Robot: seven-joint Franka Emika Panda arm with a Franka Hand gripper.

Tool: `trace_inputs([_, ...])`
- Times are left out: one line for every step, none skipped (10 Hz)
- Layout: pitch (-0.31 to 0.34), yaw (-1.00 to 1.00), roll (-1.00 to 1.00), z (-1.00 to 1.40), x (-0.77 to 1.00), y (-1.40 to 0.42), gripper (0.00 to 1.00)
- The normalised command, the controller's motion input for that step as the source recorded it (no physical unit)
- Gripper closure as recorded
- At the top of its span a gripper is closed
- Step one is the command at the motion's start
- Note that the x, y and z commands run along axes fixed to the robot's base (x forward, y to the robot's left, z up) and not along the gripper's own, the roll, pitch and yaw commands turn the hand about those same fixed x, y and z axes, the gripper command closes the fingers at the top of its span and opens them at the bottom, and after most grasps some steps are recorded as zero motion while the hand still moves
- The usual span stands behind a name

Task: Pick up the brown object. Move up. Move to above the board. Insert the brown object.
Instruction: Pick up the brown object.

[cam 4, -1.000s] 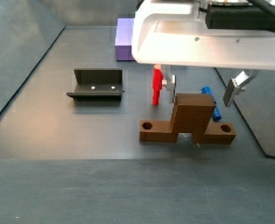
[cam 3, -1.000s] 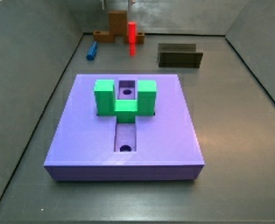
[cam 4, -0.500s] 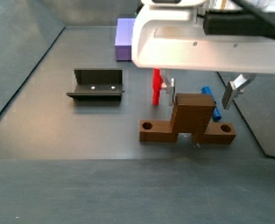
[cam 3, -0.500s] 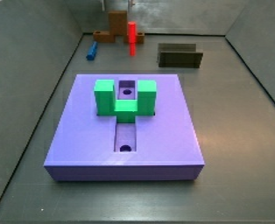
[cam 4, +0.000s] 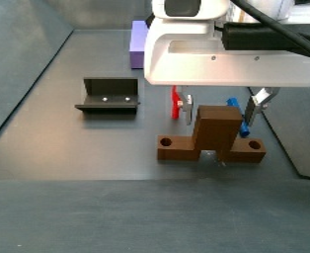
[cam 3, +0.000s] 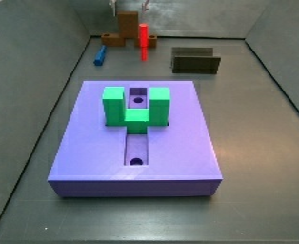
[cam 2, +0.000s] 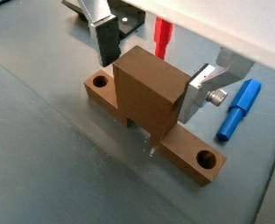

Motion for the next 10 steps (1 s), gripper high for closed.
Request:
trace_inputs([0.0,0.0,0.0,-0.05,0.0,-0.11,0.0])
trace_inputs([-0.01,0.0,0.0,-0.13,0.0,0.0,0.0])
trace_inputs([-0.033,0.0,0.0,-0.19,0.0,0.0,0.0])
trace_inputs([-0.049,0.0,0.0,-0.24,-0.03,0.0,0.0])
trace_inputs([-0.063,0.0,0.0,-0.24,-0.02,0.0,0.0])
trace_inputs([-0.05,0.0,0.0,-0.21,-0.02,0.0,0.0])
trace_inputs([-0.051,0.0,0.0,-0.19,-0.03,0.0,0.0])
trace_inputs([-0.034,0.0,0.0,-0.14,0.0,0.0,0.0])
trace_inputs([0.0,0.0,0.02,0.0,0.0,0.0,0.0])
trace_inputs([0.0,0.0,0.0,0.0,0.0,0.0,0.0])
